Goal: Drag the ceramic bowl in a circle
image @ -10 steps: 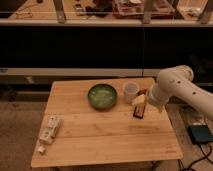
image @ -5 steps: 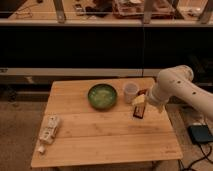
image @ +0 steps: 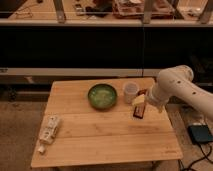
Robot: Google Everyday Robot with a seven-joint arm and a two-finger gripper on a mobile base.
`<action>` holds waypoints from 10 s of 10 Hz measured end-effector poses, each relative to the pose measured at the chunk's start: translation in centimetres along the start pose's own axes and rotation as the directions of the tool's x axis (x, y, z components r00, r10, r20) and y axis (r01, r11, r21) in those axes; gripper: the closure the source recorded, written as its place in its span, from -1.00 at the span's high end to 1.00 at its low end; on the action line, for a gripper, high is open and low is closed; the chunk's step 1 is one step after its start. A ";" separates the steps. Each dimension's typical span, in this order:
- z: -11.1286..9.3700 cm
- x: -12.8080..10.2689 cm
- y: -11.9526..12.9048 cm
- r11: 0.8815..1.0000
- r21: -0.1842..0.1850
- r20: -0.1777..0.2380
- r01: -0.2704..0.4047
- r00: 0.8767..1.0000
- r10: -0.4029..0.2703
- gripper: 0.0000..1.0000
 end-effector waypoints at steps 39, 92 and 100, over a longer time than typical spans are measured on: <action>19.0 7.6 -18.0 0.976 0.123 0.051 -0.181 0.983 0.176 -0.29; 15.7 2.9 -8.5 0.987 0.030 0.232 0.157 0.960 -0.160 -1.00; 11.7 -5.4 -6.4 0.896 0.131 0.245 0.425 0.862 -0.445 -1.00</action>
